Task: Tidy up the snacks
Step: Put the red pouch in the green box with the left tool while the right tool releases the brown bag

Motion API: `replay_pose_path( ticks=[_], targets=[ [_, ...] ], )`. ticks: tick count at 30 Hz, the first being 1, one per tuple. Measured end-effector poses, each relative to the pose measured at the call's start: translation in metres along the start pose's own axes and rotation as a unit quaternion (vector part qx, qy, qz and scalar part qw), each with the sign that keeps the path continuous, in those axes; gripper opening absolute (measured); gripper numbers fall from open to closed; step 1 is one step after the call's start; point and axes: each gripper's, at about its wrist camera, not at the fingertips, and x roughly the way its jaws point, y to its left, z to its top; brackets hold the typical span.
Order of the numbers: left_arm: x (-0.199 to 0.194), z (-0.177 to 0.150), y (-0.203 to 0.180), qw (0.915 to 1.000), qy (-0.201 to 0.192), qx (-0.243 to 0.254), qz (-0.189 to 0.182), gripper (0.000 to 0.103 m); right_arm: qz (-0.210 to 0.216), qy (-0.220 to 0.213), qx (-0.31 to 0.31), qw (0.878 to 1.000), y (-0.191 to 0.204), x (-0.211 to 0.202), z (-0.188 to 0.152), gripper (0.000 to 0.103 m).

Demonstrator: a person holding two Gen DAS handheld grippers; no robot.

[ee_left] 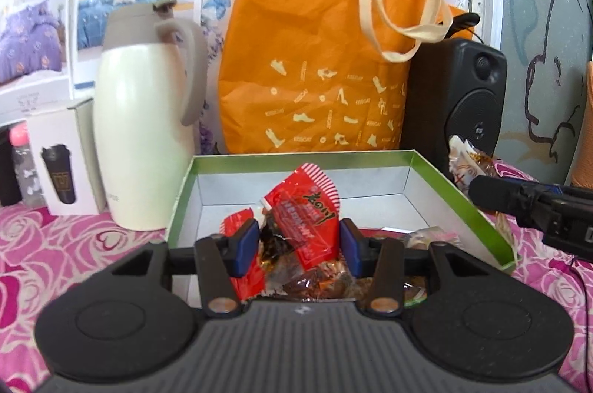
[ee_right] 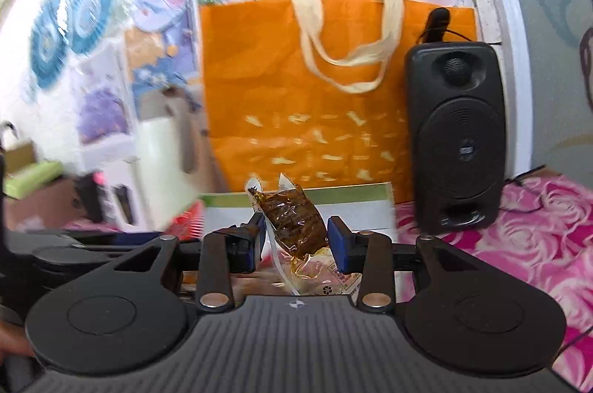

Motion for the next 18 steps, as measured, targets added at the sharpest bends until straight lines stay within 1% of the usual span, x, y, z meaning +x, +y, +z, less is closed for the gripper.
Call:
replay_pose_path(
  ticks=[3, 6, 9, 10, 11, 12, 13, 14, 15, 18],
  targets=[
    [0.015, -0.002, 0.003, 0.9999, 0.007, 0.008, 0.0, 0.046, -0.012, 0.019, -0.002, 1.0, -0.007, 0.018, -0.002, 0.065],
    [0.028, -0.005, 0.008, 0.9994, 0.027, -0.004, -0.02, 0.05, -0.016, 0.03, -0.018, 0.999, -0.006, 0.033, -0.006, 0.066],
    [0.033, -0.011, 0.008, 0.9992, 0.034, 0.001, -0.02, 0.055, -0.018, 0.032, -0.043, 0.998, -0.001, 0.04, -0.009, 0.067],
    [0.034, -0.013, 0.009, 0.9992, 0.034, 0.001, -0.023, 0.056, -0.015, 0.033, -0.045, 0.998, 0.0, 0.043, -0.009, 0.069],
    [0.035, -0.014, 0.009, 0.999, 0.035, 0.001, -0.026, 0.059, -0.01, 0.038, -0.044, 0.998, 0.0, 0.045, -0.009, 0.07],
    [0.035, -0.015, 0.009, 0.999, 0.037, 0.001, -0.026, 0.061, -0.007, 0.042, -0.04, 0.998, 0.0, 0.048, -0.009, 0.073],
    [0.035, -0.015, 0.01, 0.9991, 0.036, 0.003, -0.025, 0.062, -0.009, 0.043, -0.035, 0.998, 0.0, 0.051, -0.009, 0.086],
    [0.034, -0.015, 0.01, 0.9991, 0.033, 0.004, -0.025, 0.063, -0.012, 0.046, -0.031, 0.998, 0.0, 0.053, -0.008, 0.101],
    [0.032, -0.014, 0.011, 0.9992, 0.032, 0.005, -0.024, 0.064, -0.014, 0.046, -0.027, 0.998, -0.001, 0.054, -0.007, 0.103],
    [0.019, -0.008, 0.018, 0.9996, 0.022, 0.009, -0.017, 0.065, -0.006, 0.035, -0.013, 0.999, -0.004, 0.047, -0.002, 0.103]
  ],
)
